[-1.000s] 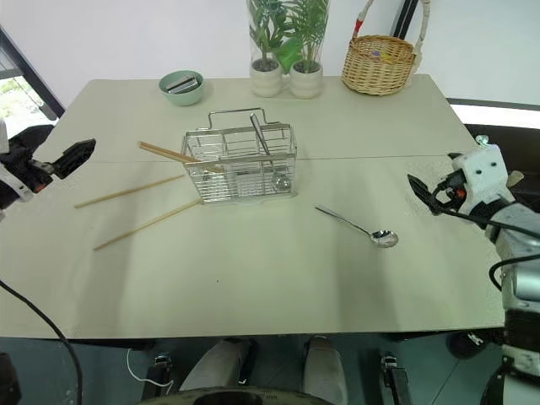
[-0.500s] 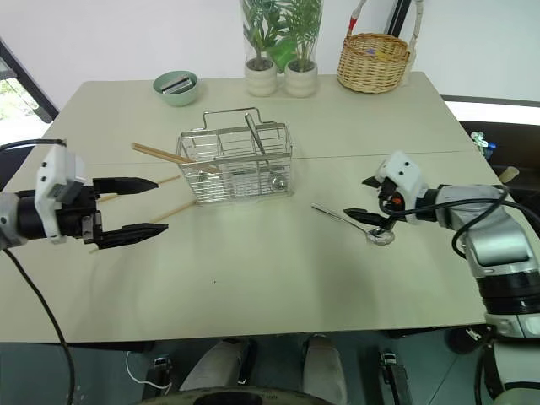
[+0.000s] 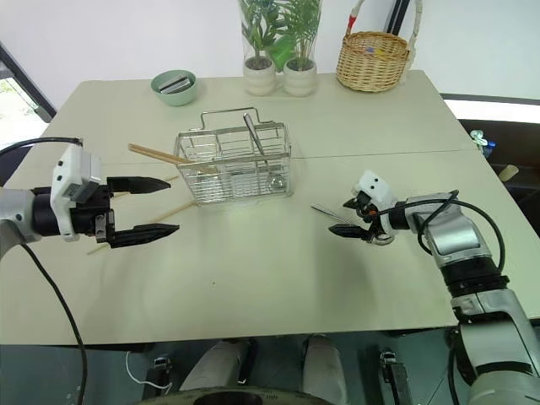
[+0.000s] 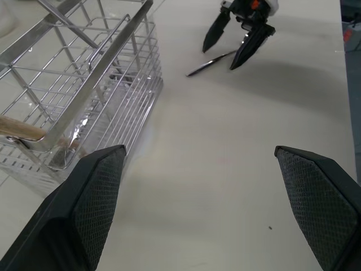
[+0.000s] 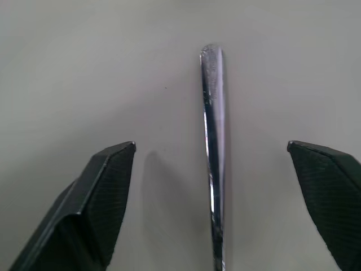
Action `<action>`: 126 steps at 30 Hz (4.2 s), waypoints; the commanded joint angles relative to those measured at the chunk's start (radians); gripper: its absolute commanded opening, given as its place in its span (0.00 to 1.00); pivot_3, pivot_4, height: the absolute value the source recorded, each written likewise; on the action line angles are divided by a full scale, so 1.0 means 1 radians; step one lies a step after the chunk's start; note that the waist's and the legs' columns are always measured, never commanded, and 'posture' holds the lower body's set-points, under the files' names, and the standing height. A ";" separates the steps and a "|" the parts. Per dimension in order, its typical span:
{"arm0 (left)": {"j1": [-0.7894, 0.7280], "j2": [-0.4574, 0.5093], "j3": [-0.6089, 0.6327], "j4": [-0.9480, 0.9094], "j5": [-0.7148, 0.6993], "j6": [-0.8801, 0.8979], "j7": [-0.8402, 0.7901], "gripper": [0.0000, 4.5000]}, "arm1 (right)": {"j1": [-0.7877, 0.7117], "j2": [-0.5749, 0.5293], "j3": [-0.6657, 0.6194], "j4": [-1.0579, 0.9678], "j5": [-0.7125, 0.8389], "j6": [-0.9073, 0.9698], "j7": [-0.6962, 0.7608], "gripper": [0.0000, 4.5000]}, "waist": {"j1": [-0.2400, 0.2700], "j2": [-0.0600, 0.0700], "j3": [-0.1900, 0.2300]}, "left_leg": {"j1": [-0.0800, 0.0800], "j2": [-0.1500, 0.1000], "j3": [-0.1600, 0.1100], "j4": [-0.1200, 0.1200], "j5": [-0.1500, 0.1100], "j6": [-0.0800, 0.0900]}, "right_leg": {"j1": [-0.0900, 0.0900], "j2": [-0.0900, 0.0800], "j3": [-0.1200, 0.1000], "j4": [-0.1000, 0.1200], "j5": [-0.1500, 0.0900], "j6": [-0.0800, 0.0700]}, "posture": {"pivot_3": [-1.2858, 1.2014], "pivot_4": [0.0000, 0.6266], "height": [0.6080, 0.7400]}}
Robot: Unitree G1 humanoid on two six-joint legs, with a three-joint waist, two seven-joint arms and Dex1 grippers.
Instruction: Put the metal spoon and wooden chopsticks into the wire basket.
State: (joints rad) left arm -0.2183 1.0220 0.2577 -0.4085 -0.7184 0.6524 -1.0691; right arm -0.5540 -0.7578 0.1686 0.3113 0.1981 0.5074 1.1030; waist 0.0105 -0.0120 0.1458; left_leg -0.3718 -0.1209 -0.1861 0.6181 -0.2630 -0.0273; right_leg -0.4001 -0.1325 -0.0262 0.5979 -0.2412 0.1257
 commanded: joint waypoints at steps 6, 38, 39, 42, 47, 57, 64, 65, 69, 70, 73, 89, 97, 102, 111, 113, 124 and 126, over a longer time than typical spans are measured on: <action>-0.015 0.015 0.029 -0.033 -0.018 0.019 0.002 1.00 | -0.021 0.015 -0.002 0.055 -0.036 -0.001 0.002 0.00 | 0.000 -0.002 -0.001 | 0.000 0.000 -0.001 0.000 0.000 0.000 | 0.001 0.001 0.000 0.000 0.000 0.000 | 0.52 0.24 0.73; -0.221 -0.073 0.011 0.098 0.036 -0.022 0.100 1.00 | -0.495 0.548 -0.286 -0.097 0.231 -0.020 -0.527 0.00 | -0.031 -0.001 0.000 | 0.000 0.010 -0.001 -0.003 0.006 -0.009 | -0.005 0.010 0.001 0.004 0.007 -0.010 | 0.52 0.24 0.73; -0.221 -0.074 0.014 0.096 0.035 -0.019 0.105 1.00 | -0.501 0.564 -0.283 -0.075 0.226 -0.037 -0.530 0.00 | -0.031 -0.001 0.000 | 0.000 0.010 -0.001 -0.004 0.006 -0.009 | -0.007 0.011 0.002 0.005 0.007 -0.010 | 0.52 0.24 0.73; -0.205 -0.073 0.036 0.084 0.030 -0.012 0.120 1.00 | -0.527 0.648 -0.265 0.021 0.211 -0.113 -0.550 0.00 | -0.029 -0.001 -0.001 | 0.000 0.011 -0.002 -0.004 0.007 -0.011 | -0.008 0.013 0.002 0.008 0.008 -0.011 | 0.52 0.24 0.73; -0.178 -0.068 0.066 0.054 0.016 0.001 0.143 1.00 | -0.565 0.734 -0.253 0.155 0.192 -0.237 -0.536 0.00 | -0.034 -0.001 0.000 | 0.000 0.012 -0.001 -0.004 0.007 -0.012 | -0.010 0.014 0.004 0.014 0.008 -0.011 | 0.52 0.24 0.73; -0.173 -0.061 0.115 0.016 -0.018 0.043 0.195 1.00 | -0.590 0.802 -0.270 0.466 0.134 -0.528 -0.517 0.00 | -0.052 0.001 0.001 | 0.000 0.012 -0.001 -0.004 0.008 -0.013 | -0.010 0.014 0.004 0.015 0.008 -0.012 | 0.52 0.24 0.73; -0.168 -0.059 0.135 0.012 -0.033 0.058 0.210 1.00 | -0.588 0.776 -0.283 0.479 0.126 -0.553 -0.516 0.72 | -0.058 0.001 0.001 | 0.001 0.012 -0.001 -0.005 0.008 -0.013 | -0.011 0.015 0.005 0.015 0.008 -0.012 | 0.52 0.24 0.73; -0.167 -0.060 0.134 0.014 -0.032 0.057 0.211 1.00 | -0.588 0.769 -0.284 0.469 0.128 -0.546 -0.514 0.72 | -0.058 0.001 0.001 | 0.001 0.012 -0.001 -0.005 0.008 -0.013 | -0.011 0.015 0.005 0.015 0.008 -0.012 | 0.52 0.24 0.73; -0.167 -0.064 0.124 0.024 -0.023 0.049 0.210 1.00 | -0.589 0.710 -0.289 0.388 0.138 -0.493 -0.499 0.72 | -0.056 0.001 0.001 | 0.001 0.012 -0.001 -0.005 0.008 -0.013 | -0.011 0.015 0.006 0.015 0.008 -0.012 | 0.52 0.24 0.73; -0.169 -0.063 0.121 0.030 -0.019 0.045 0.206 1.00 | -0.595 0.683 -0.295 0.349 0.152 -0.456 -0.491 0.72 | -0.054 0.001 0.001 | 0.001 0.012 -0.001 -0.005 0.008 -0.013 | -0.011 0.015 0.006 0.015 0.008 -0.012 | 0.52 0.24 0.73; -0.175 -0.053 0.110 0.063 0.000 0.031 0.186 1.00 | -0.601 0.585 -0.300 0.201 0.207 -0.321 -0.419 0.72 | -0.052 0.000 0.000 | 0.000 0.012 -0.001 -0.005 0.008 -0.013 | -0.011 0.015 0.006 0.015 0.008 -0.012 | 0.52 0.24 0.73; -0.179 0.103 -0.025 0.501 0.255 -0.230 -0.120 1.00 | -0.051 -0.148 -0.306 -0.562 0.478 0.126 0.210 0.72 | -0.044 -0.004 -0.002 | 0.002 0.015 0.014 -0.005 0.006 -0.009 | -0.011 0.014 0.012 0.011 0.007 -0.011 | 0.52 0.24 0.73; -0.227 0.094 -0.211 0.712 0.448 -0.452 -0.265 1.00 | 0.130 -0.166 -0.380 -0.702 0.519 0.175 0.098 0.72 | -0.020 -0.004 -0.002 | 0.002 0.015 0.019 -0.004 0.004 -0.007 | -0.013 0.014 0.019 0.009 0.007 -0.011 | 0.52 0.24 0.73; -0.336 0.006 -0.326 0.873 0.561 -0.531 -0.276 1.00 | 0.167 -0.149 -0.424 -0.764 0.568 0.223 -0.006 0.72 | 0.003 -0.006 -0.003 | 0.000 0.015 0.018 -0.003 0.004 -0.007 | -0.013 0.014 0.018 0.005 0.008 -0.010 | 0.52 0.24 0.73; -0.530 -0.163 -0.454 1.189 0.741 -0.673 -0.227 1.00 | 0.257 -0.152 -0.491 -0.847 0.631 0.258 -0.121 0.72 | 0.002 -0.010 -0.004 | -0.001 0.014 0.019 -0.002 0.004 -0.006 | -0.011 0.014 0.018 0.001 0.011 -0.005 | 0.52 0.24 0.73; -0.565 -0.199 -0.477 1.248 0.779 -0.687 -0.210 1.00 | 0.267 -0.152 -0.502 -0.855 0.645 0.262 -0.142 0.72 | 0.001 -0.010 -0.004 | -0.001 0.014 0.019 -0.001 0.004 -0.005 | -0.011 0.014 0.018 0.001 0.011 -0.005 | 0.52 0.24 0.73; -0.630 -0.270 -0.527 1.410 0.886 -0.749 -0.191 0.88 | 0.300 -0.142 -0.535 -0.873 0.686 0.270 -0.237 0.73 | 0.004 -0.008 -0.007 | 0.002 0.014 0.018 0.001 0.004 -0.005 | -0.007 0.014 0.018 0.002 0.012 -0.003 | 0.52 0.24 0.73; -0.632 -0.271 -0.526 1.411 0.883 -0.749 -0.211 0.72 | 0.301 -0.137 -0.536 -0.871 0.694 0.270 -0.255 0.73 | 0.004 -0.008 -0.007 | 0.003 0.014 0.018 0.001 0.004 -0.005 | -0.006 0.014 0.018 0.002 0.012 -0.003 | 0.52 0.24 0.73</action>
State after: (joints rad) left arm -0.8603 0.7545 -0.2416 0.9721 0.1212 -0.0976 -1.2877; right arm -0.2481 -0.8993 -0.3304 -0.5299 0.8711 0.7883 0.8622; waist 0.0142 -0.0198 0.1388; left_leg -0.3686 -0.1066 -0.1679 0.6190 -0.2593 -0.0323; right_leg -0.4060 -0.1186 -0.0082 0.6004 -0.2296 0.1225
